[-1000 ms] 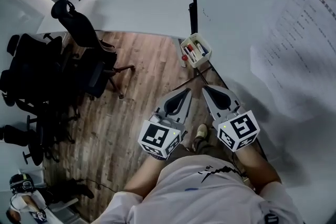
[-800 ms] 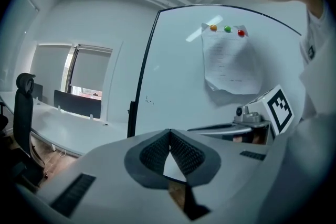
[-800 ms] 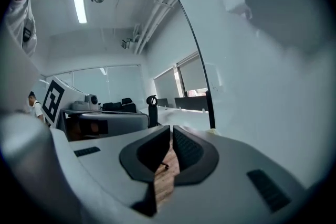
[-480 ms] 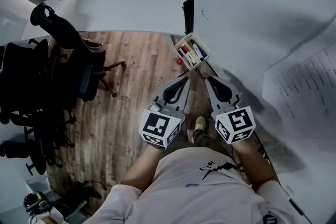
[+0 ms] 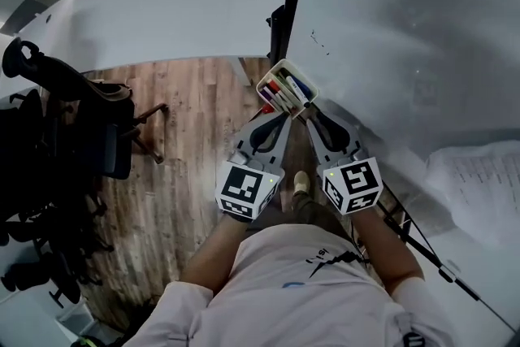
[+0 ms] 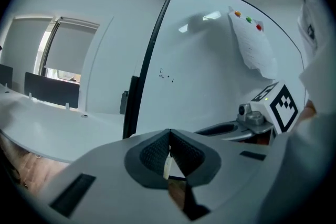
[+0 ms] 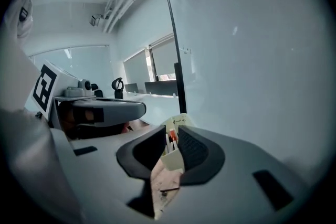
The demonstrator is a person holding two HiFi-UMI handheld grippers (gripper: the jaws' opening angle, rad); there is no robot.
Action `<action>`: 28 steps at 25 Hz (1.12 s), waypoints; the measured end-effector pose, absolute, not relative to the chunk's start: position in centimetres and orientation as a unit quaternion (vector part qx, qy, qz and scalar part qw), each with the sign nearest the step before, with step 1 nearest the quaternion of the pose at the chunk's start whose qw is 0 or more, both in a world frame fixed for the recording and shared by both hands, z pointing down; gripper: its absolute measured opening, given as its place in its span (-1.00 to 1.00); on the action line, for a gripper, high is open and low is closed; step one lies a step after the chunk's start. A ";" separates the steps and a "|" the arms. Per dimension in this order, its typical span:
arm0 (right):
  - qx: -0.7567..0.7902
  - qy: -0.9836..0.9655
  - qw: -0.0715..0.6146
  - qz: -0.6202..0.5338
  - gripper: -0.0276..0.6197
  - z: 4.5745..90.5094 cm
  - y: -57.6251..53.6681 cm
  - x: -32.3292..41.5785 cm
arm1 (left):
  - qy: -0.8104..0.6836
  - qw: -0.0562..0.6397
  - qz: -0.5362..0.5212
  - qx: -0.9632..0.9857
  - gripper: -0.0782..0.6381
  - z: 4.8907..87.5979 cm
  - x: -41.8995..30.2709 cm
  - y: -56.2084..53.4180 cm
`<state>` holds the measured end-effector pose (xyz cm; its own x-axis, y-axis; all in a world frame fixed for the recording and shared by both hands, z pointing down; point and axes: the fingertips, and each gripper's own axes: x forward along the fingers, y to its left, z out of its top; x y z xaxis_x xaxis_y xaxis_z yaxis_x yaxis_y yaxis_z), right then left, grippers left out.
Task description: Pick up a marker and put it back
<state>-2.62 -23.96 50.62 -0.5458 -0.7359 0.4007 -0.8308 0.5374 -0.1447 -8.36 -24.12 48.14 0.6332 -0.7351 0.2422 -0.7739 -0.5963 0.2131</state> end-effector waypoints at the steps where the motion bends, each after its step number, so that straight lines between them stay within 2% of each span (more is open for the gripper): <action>1: 0.458 -0.861 0.153 0.161 -0.71 51.1 -24.3 -2.6 | -0.418 0.153 0.066 0.893 -0.75 48.5 -8.3 -24.5; 15: 0.492 -0.828 0.227 0.148 -0.59 56.3 -27.4 -3.3 | -0.385 0.179 0.073 0.902 -0.75 50.6 -9.2 -27.6; 22: 0.491 -0.822 0.265 0.112 -0.68 56.6 -27.7 -3.5 | -0.390 0.180 0.072 0.900 -0.75 50.8 -9.9 -28.1; 28: 0.500 -0.823 0.250 0.101 -0.69 54.9 -27.5 -3.0 | -0.397 0.171 0.070 0.899 -0.75 49.8 -10.0 -27.6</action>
<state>-2.99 -27.49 54.92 -0.3749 -0.7732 0.5114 -0.8737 0.4792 0.0839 -10.01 -27.64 49.84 0.6756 -0.6895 0.2609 -0.7372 -0.6266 0.2529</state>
